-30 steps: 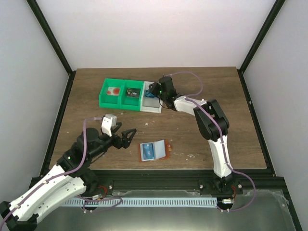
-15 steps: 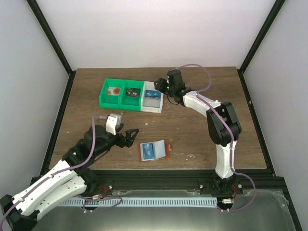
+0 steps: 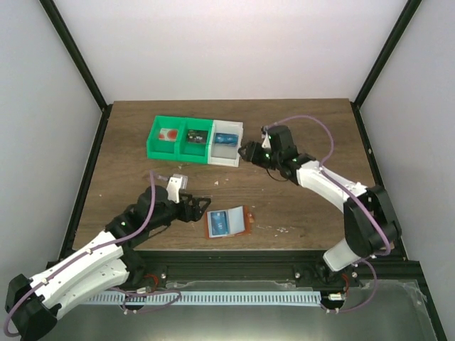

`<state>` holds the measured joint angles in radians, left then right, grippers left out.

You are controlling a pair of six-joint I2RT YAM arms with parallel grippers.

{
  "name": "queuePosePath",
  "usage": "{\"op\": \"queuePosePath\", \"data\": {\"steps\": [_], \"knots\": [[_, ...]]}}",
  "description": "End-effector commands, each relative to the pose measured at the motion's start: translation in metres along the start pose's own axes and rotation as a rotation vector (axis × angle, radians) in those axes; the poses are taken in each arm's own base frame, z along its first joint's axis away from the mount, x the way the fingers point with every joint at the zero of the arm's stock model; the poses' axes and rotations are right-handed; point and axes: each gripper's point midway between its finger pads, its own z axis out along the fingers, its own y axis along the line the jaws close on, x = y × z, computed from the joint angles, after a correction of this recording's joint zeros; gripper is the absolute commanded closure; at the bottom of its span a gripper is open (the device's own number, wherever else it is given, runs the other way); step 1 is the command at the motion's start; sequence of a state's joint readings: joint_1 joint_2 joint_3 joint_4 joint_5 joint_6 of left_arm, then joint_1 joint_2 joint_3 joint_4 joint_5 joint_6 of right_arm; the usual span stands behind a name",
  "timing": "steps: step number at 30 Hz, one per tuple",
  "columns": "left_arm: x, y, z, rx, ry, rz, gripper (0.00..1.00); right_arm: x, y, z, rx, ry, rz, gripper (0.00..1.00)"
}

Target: Take the credit cards out of the card holder

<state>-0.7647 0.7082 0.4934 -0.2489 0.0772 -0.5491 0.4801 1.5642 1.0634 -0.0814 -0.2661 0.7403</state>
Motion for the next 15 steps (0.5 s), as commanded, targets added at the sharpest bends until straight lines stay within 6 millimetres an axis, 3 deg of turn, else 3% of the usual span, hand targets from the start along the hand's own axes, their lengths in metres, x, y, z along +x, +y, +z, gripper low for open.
{"op": "queuePosePath", "data": {"steps": [1, 8, 12, 15], "knots": [[0.014, -0.004, 0.009, 0.070, 0.031, -0.086, 0.12, 0.045, -0.003, -0.020, -0.041, 0.121, -0.039, 0.43], [0.033, 0.002, 0.017, 0.098, 0.052, -0.187, 0.26, 0.109, -0.002, -0.048, -0.080, 0.207, -0.132, 0.47], [0.045, 0.005, 0.022, 0.122, 0.070, -0.235, 0.31, 0.152, -0.009, -0.052, -0.084, 0.286, -0.111, 0.53], [0.052, 0.001, 0.027, 0.165, 0.083, -0.271, 0.32, 0.171, -0.001, -0.054, -0.116, 0.324, -0.102, 0.57]]}}
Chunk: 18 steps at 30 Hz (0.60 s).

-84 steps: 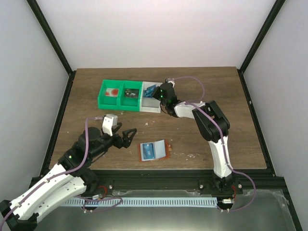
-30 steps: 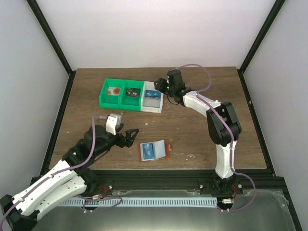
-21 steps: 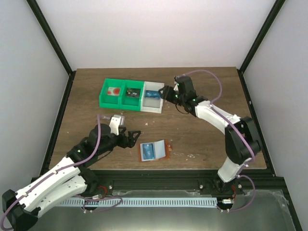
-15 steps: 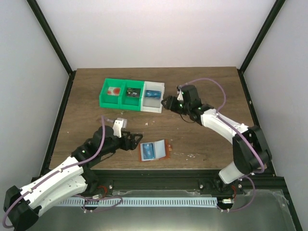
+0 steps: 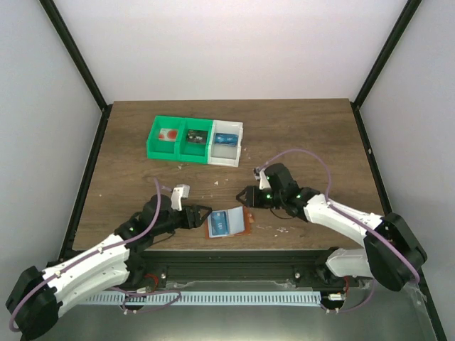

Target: Take the credit cards out of the card holder

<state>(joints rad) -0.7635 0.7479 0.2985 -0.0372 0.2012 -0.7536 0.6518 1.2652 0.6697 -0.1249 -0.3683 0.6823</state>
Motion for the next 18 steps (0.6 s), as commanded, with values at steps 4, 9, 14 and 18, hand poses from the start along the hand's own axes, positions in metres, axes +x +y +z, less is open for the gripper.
{"op": "queuePosePath", "data": {"steps": [4, 9, 14, 18], "knots": [[0.015, -0.011, 0.013, 0.150, 0.040, -0.098, 0.31, 0.032, 0.033, 0.012, -0.087, 0.055, -0.002, 0.57], [0.030, -0.010, 0.016, 0.207, 0.084, -0.141, 0.34, 0.049, 0.043, 0.037, -0.068, 0.111, -0.016, 0.58], [0.037, 0.000, 0.021, 0.186, 0.106, -0.147, 0.39, 0.069, 0.035, 0.060, -0.047, 0.171, -0.012, 0.60], [0.038, 0.003, 0.022, 0.175, 0.107, -0.151, 0.39, 0.080, 0.024, 0.070, -0.024, 0.206, 0.003, 0.64]]}}
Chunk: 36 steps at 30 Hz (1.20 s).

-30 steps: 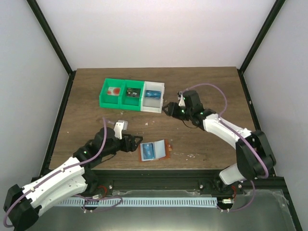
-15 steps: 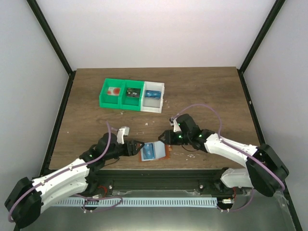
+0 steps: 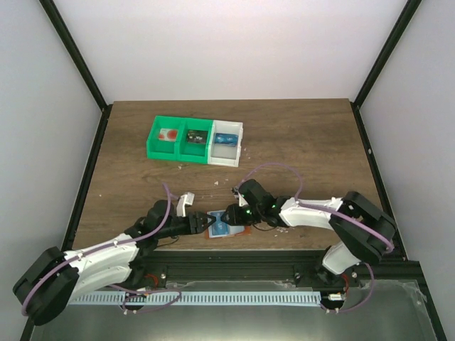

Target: Take the credit cards out of the card holder

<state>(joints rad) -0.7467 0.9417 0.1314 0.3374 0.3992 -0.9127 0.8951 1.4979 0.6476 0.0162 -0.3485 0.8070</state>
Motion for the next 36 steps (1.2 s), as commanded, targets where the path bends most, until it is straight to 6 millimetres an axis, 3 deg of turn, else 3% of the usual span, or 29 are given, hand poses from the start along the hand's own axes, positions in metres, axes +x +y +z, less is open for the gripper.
{"op": "queuePosePath", "data": {"steps": [1, 7, 17, 28, 36], "knots": [[-0.005, -0.007, 0.000, 0.043, -0.022, 0.012, 0.39, -0.006, 0.007, 0.008, -0.018, -0.018, -0.004, 0.65], [-0.007, 0.001, 0.005, 0.006, -0.016, 0.030, 0.53, 0.003, -0.010, 0.012, 0.018, -0.011, 0.006, 0.73], [0.002, 0.015, 0.020, -0.024, 0.042, 0.019, 0.87, 0.019, -0.030, 0.022, 0.047, 0.026, 0.036, 0.79], [0.009, 0.030, 0.029, -0.074, 0.091, 0.028, 0.95, 0.030, -0.033, 0.029, 0.012, 0.062, 0.067, 0.85], [0.013, 0.029, 0.026, -0.070, 0.110, 0.042, 0.91, 0.028, -0.031, 0.027, 0.005, 0.049, 0.072, 0.86]]}}
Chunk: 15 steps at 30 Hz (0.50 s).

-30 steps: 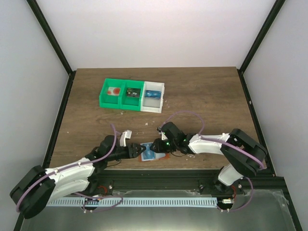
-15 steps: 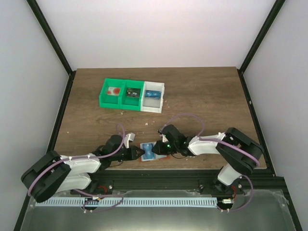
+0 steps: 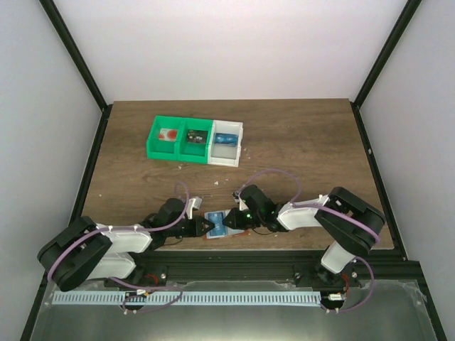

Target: Take the credit cards out of the card holder

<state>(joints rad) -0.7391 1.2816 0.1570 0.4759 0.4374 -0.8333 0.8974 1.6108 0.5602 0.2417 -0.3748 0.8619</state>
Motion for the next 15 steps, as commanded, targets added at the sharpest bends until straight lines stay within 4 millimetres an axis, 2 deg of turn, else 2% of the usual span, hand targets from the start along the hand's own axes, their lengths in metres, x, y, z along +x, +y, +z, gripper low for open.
{"op": "queuePosePath", "data": {"steps": [1, 3, 7, 15], "knots": [[-0.008, -0.013, -0.005, 0.033, -0.022, 0.040, 0.90, 0.014, -0.012, 0.002, 0.038, 0.041, 0.029, 0.86], [-0.011, -0.016, -0.008, 0.032, -0.037, 0.048, 0.89, 0.013, -0.009, 0.000, 0.030, 0.036, 0.031, 0.86], [-0.017, -0.010, -0.014, -0.025, -0.066, 0.062, 0.89, 0.010, -0.004, -0.003, 0.016, 0.025, 0.034, 0.86], [-0.009, -0.003, -0.012, -0.038, -0.035, 0.082, 0.93, 0.005, 0.009, -0.010, -0.027, 0.006, 0.033, 0.86]]}}
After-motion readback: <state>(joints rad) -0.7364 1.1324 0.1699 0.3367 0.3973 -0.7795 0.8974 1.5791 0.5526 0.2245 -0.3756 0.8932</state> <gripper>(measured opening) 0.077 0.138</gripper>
